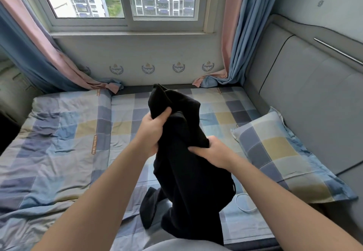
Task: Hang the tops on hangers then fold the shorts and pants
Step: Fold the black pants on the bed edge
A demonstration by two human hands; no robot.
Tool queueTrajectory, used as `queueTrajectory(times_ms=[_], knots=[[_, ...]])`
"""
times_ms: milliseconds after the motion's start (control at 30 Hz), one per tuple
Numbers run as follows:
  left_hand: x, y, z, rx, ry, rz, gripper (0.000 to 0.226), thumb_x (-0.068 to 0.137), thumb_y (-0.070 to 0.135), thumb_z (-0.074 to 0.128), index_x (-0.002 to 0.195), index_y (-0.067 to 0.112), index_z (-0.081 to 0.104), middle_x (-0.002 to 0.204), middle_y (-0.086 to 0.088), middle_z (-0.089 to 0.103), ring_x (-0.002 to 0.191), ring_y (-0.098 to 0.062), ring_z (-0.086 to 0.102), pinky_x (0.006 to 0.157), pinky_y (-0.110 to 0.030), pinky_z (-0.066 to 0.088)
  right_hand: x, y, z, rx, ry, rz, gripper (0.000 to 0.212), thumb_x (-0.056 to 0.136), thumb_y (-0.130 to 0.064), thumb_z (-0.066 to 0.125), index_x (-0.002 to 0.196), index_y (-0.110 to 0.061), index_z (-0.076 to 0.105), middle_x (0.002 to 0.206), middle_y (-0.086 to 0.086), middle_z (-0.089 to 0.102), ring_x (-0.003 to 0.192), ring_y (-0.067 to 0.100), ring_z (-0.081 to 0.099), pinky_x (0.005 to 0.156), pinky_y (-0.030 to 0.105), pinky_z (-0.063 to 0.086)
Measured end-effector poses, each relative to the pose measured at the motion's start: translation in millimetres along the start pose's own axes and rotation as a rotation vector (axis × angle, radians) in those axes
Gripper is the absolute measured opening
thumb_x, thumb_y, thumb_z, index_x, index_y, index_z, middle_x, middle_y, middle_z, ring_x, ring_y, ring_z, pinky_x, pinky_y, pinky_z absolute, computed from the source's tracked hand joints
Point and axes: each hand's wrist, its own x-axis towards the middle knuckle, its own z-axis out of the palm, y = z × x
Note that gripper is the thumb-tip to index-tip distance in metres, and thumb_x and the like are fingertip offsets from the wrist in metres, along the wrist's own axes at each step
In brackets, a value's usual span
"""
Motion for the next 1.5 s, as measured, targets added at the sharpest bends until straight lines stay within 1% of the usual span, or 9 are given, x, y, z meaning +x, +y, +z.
queueTrajectory(times_ms=[200, 333, 433, 600, 733, 900, 1100, 1300, 1500], knots=[[1, 0, -11, 0.501, 0.198, 0.286, 0.069, 0.09, 0.039, 0.072, 0.148, 0.025, 0.039, 0.137, 0.005, 0.052, 0.126, -0.012, 0.051, 0.102, -0.031, 0.044, 21, -16, -2, 0.151, 0.279, 0.078, 0.014, 0.094, -0.032, 0.068, 0.096, -0.02, 0.074, 0.086, -0.003, 0.078, 0.086, 0.019, 0.074, 0.073, 0.031, 0.058], [-33, -29, 5, 0.713, 0.204, 0.62, 0.047, 0.082, 0.033, 0.08, 0.122, 0.027, 0.055, 0.122, 0.009, 0.055, 0.112, -0.011, 0.053, 0.097, -0.028, 0.044, 31, -34, -14, 0.324, 0.411, 0.16, 0.03, 0.094, -0.031, 0.068, 0.113, -0.008, 0.068, 0.103, 0.009, 0.074, 0.098, 0.028, 0.07, 0.085, 0.04, 0.059], [-55, -54, 15, 0.758, -0.013, 0.563, 0.049, 0.075, 0.049, 0.08, 0.116, 0.035, 0.057, 0.124, 0.019, 0.049, 0.111, -0.003, 0.053, 0.095, -0.027, 0.046, 31, -48, -22, 0.49, 0.421, 0.174, 0.039, 0.095, -0.026, 0.068, 0.119, 0.004, 0.062, 0.111, 0.02, 0.07, 0.101, 0.033, 0.07, 0.092, 0.05, 0.057], [-55, -78, 20, 1.086, 0.013, 0.384, 0.115, 0.054, 0.088, 0.063, 0.15, 0.047, 0.014, 0.163, 0.018, 0.006, 0.149, -0.013, 0.014, 0.114, -0.046, 0.022, 26, -67, -20, 0.762, 0.391, 0.182, 0.029, 0.099, -0.02, 0.061, 0.113, 0.005, 0.065, 0.107, 0.02, 0.073, 0.09, 0.027, 0.073, 0.069, 0.034, 0.061], [-43, -79, 13, 1.145, 0.177, 0.379, 0.075, 0.079, 0.063, 0.069, 0.139, 0.029, 0.038, 0.153, 0.005, 0.031, 0.133, -0.026, 0.043, 0.104, -0.048, 0.039, 23, -75, -14, 0.947, 0.311, 0.263, 0.037, 0.103, -0.023, 0.054, 0.128, 0.005, 0.059, 0.123, 0.023, 0.067, 0.11, 0.034, 0.067, 0.079, 0.04, 0.056], [-26, -66, -6, 1.033, 0.279, 0.472, 0.018, 0.096, 0.033, 0.06, 0.1, 0.016, 0.061, 0.112, 0.004, 0.054, 0.101, -0.026, 0.053, 0.088, -0.046, 0.044, 16, -68, -22, 1.092, 0.199, 0.26, 0.039, 0.103, -0.021, 0.052, 0.132, 0.004, 0.056, 0.124, 0.023, 0.066, 0.101, 0.034, 0.069, 0.074, 0.042, 0.06], [-14, -31, -33, 0.612, 0.213, 0.36, 0.018, 0.101, 0.031, 0.057, 0.091, 0.023, 0.069, 0.086, 0.006, 0.073, 0.085, -0.015, 0.068, 0.077, -0.037, 0.054, -5, -38, -29, 0.669, 0.046, 0.034, 0.05, 0.09, -0.033, 0.066, 0.137, -0.021, 0.053, 0.136, 0.005, 0.063, 0.126, 0.025, 0.059, 0.098, 0.049, 0.053], [-10, -8, -41, 0.128, 0.27, 0.086, 0.026, 0.1, 0.037, 0.059, 0.094, 0.016, 0.072, 0.084, -0.001, 0.078, 0.078, -0.019, 0.075, 0.061, -0.032, 0.058, -37, -28, 2, 0.064, -0.291, -0.081, 0.093, 0.071, -0.044, 0.08, 0.148, -0.049, 0.028, 0.141, -0.033, 0.046, 0.131, -0.009, 0.045, 0.102, 0.015, 0.042], [0, 0, -35, 0.06, 0.332, -0.151, 0.034, 0.101, 0.035, 0.058, 0.108, 0.002, 0.063, 0.088, -0.012, 0.075, 0.076, -0.029, 0.073, 0.057, -0.033, 0.056, -38, -47, 26, -0.029, -0.027, -0.164, 0.101, 0.079, -0.024, 0.083, 0.155, -0.039, 0.018, 0.142, -0.012, 0.053, 0.125, 0.003, 0.055, 0.109, 0.033, 0.045]])
